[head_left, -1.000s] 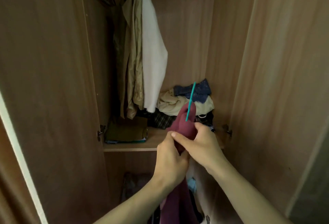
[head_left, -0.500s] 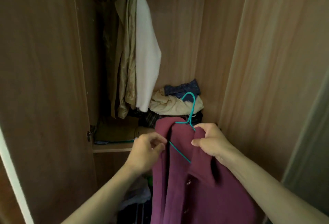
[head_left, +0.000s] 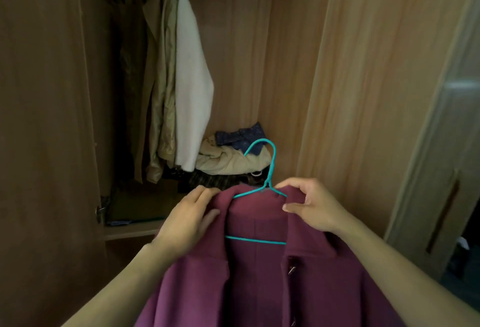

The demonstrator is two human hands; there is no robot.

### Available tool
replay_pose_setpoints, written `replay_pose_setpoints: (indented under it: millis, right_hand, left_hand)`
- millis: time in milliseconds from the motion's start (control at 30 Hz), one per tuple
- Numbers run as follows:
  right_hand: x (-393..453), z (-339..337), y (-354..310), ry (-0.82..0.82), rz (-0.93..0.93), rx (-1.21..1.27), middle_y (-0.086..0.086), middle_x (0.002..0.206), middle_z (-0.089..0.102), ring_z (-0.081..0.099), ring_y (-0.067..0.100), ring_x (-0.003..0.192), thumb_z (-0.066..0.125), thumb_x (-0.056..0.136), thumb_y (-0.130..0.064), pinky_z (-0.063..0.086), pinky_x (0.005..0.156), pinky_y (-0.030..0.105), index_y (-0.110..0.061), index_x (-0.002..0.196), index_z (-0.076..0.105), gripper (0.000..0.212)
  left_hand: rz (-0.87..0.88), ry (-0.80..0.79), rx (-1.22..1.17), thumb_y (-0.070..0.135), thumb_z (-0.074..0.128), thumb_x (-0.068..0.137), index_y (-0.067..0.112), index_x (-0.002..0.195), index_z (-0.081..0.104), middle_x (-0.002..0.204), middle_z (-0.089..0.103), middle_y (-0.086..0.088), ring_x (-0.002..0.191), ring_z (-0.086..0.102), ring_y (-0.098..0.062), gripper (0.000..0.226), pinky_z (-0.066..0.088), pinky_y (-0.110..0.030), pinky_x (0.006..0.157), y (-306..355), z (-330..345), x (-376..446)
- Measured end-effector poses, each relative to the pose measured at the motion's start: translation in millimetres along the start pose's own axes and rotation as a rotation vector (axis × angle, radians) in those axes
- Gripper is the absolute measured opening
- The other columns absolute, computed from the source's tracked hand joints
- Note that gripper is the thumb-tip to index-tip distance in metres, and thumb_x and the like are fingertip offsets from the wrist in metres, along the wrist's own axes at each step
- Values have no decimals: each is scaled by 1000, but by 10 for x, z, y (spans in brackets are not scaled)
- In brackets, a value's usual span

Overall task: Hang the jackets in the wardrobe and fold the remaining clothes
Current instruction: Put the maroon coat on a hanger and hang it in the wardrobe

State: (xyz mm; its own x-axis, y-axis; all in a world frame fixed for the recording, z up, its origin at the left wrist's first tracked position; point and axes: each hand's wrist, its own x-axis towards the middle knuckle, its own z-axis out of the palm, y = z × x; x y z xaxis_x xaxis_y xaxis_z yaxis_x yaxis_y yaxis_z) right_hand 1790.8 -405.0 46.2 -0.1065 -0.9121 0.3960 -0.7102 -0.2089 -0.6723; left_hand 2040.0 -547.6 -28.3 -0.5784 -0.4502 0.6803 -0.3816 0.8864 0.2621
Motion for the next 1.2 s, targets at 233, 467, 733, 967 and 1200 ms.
replay_pose_setpoints:
  millis: [233,467,733,967,1200]
  right_hand:
    - [181,6,212,167,-181,-91,-20,109,70,65,-1,104,74,78,-1,50,96,23,-44,106,65,52]
    - [444,19,613,557,-376,-405,-13,116,52,55,8,108,70,85,-39,45,95,24,-28,121,55,40]
    - [1071,-187,925,685,-418,-305,-7,114,50,55,14,103,72,82,-3,52,89,35,-21,119,59,43]
    - [1678,-509,1057,746,-456,-218,-8,111,51,58,16,99,71,84,-3,53,83,38,-20,116,61,37]
    - [2398,-846,984,900,-513,-386,-7,108,53,58,17,98,69,85,-6,51,84,41,-23,113,58,34]
  left_hand:
    - [11,256,184,21,41,88,6,117,58,104,59,-9,87,61,-32,37,50,-42,80,84,66,189]
    - [-67,427,337,19,43,86,3,112,59,103,59,-14,85,60,-38,35,44,-42,80,-127,-55,583]
    - [11,500,382,19,44,87,8,113,56,103,56,-11,88,57,-34,30,47,-45,79,-205,67,1261]
    - [55,506,401,27,44,86,12,114,57,106,56,-6,96,54,-29,34,41,-39,86,-424,132,2001]
    - [165,589,347,24,43,87,3,116,59,114,52,-12,98,57,-36,39,53,-48,83,-853,171,2927]
